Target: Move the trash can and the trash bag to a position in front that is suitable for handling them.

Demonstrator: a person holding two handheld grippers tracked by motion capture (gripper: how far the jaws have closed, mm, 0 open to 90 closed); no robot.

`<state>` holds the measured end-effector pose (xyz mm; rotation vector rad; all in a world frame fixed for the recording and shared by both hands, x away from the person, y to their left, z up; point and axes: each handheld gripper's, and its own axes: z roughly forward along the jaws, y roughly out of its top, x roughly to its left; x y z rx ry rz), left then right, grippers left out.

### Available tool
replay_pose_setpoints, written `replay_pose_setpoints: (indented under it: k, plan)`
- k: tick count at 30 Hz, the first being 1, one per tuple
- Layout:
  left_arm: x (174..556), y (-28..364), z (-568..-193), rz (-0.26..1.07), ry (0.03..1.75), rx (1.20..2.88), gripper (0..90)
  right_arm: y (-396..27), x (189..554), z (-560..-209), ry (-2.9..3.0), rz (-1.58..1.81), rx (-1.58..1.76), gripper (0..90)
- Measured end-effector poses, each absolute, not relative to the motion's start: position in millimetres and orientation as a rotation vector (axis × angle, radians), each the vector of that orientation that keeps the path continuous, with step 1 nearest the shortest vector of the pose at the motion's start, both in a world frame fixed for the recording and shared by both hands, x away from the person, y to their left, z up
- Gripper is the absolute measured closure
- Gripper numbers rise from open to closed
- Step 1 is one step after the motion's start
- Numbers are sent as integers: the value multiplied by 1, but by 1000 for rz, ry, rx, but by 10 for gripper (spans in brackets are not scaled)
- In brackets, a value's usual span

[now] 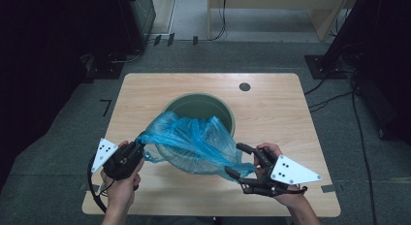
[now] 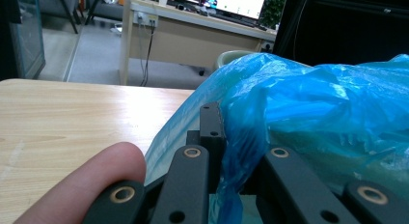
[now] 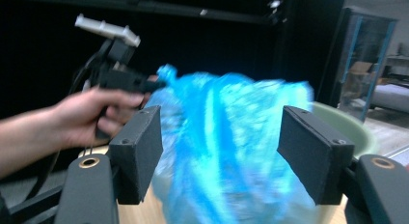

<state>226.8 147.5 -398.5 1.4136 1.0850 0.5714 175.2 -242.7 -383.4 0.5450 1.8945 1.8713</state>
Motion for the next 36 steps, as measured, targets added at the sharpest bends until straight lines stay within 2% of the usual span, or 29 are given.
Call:
replay_pose_setpoints:
  k: [3,4,8,10,21,30,36]
  plan:
    - [227,148,-399,568,1083,1415,848,-232,177,-393,1965,1776,521,370]
    - [227,149,-399,565,1082,1416,848,-231,179,-397,1967,1751,535,437]
    - [228,149,-400,549,1067,1427,839,-234,189,-407,1964,1691,633,801]
    - [229,148,-400,546,1053,1438,836,-238,193,-407,1946,1705,662,895]
    - [249,145,-395,556,1038,1475,813,-234,235,-395,1747,1622,804,900]
    - [279,142,-401,452,1080,1484,829,-225,285,-387,1728,1530,927,900]
    - [306,145,-410,326,1138,1447,849,-225,322,-386,1774,1560,992,900]
